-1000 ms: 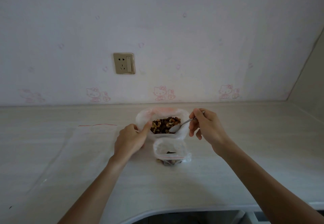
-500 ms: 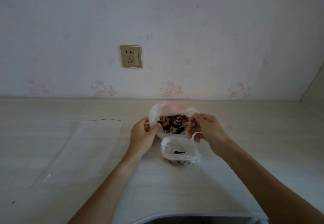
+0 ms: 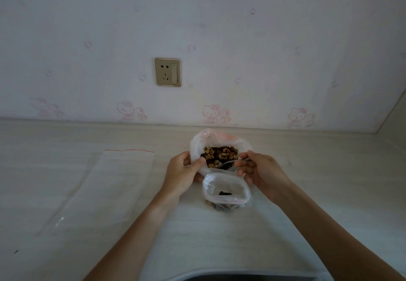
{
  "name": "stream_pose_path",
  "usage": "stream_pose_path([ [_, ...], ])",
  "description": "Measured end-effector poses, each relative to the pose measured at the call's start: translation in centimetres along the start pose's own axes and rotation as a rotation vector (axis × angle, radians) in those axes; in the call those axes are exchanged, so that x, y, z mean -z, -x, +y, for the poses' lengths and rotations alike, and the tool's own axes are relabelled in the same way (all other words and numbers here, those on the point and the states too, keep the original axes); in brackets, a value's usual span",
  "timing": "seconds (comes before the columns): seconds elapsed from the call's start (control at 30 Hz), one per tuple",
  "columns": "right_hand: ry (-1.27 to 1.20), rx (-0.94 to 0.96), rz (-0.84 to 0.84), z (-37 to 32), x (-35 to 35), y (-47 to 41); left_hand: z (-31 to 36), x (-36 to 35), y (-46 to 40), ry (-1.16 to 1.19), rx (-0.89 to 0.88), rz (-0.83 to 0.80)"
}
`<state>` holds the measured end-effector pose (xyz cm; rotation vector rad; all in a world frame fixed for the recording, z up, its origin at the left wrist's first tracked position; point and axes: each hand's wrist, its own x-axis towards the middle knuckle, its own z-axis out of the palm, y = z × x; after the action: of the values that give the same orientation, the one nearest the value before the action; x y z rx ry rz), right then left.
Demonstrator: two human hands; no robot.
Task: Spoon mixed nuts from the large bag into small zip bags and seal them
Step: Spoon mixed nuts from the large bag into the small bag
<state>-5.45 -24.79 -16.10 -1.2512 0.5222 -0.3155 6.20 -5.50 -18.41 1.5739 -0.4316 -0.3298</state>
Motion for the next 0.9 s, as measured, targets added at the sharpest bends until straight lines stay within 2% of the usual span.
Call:
stream_pose_path([
  [0.23,-0.031,-0.027,-0.019,0.6,-0.4,-0.4,-0.3,0.2,-0.1,-0.025,-0.012,-0.042],
  [0.5,-0.054,0.010,-0.025,-0.1,0.1,-0.3,0.0,0.4,-0.2,0.017,0.017,-0.001],
  [0.57,-0.058,0.032,-0.024,-0.7,0.3,0.1,0.3,0.6,-0.3,-0.053,-0.009,0.015],
  [0.7,-0.035,0.098,-0.031,-2.5,0.3,1.2,0.7,1.4,-0.4,-0.348,-0.132,0.083],
  [0.8,-0.010,0.150,-0.048,-3.6,0.5,2.5,1.1,2.5,-0.1,-0.484,-0.102,0.109],
  [0.9,-0.006,0.191,-0.073,-4.1,1.1,3.9,1.3,3.6,0.4,-0.523,-0.041,0.193],
])
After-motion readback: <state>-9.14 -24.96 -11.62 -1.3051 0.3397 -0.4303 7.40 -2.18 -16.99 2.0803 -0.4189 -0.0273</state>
